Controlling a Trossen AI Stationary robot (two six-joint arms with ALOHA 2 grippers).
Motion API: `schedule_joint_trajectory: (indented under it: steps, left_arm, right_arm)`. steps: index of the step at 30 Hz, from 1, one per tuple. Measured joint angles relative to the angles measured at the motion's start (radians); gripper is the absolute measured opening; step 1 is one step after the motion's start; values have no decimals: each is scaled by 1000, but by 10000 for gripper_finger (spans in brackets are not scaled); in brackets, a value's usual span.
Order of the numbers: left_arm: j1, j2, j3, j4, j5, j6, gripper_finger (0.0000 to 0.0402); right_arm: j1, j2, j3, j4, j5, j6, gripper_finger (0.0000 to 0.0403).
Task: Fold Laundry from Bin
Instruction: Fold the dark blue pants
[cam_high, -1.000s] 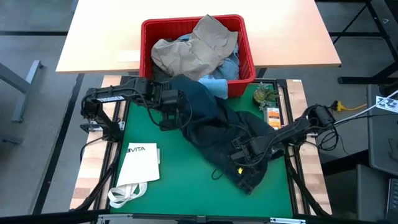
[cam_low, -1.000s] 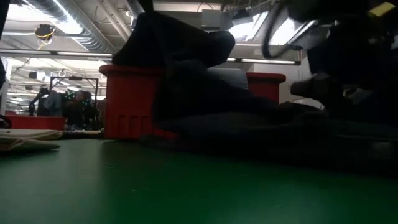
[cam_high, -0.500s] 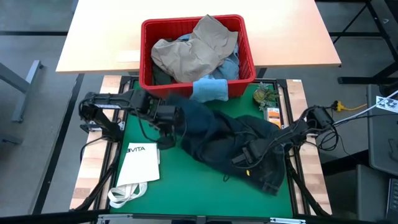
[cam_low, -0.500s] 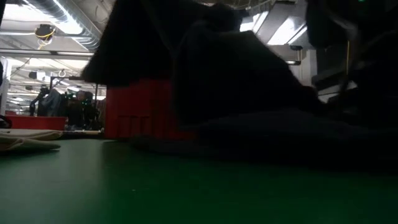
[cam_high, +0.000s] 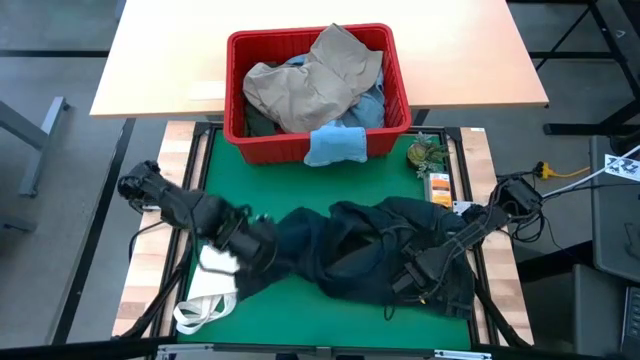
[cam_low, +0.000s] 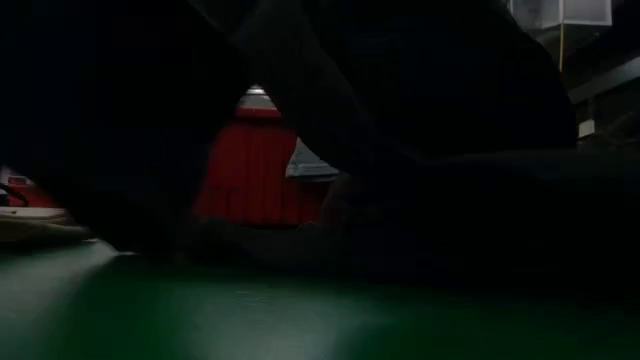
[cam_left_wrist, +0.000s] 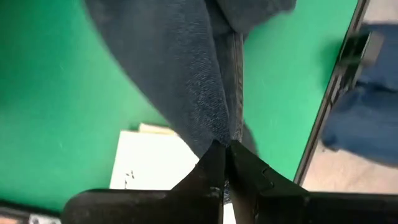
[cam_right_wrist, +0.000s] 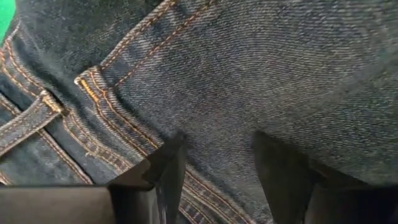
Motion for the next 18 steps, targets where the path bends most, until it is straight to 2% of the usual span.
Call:
schedule_joint_trajectory:
  steps: [9, 18]
  left_arm:
    - [-204, 0, -184, 2, 42, -231, 2]
    - [-345, 0, -440, 20, 109, -497, 2]
  right_arm:
    - [52, 0, 0, 4, -34, 77, 188]
    - [50, 0, 0, 4, -39, 109, 188]
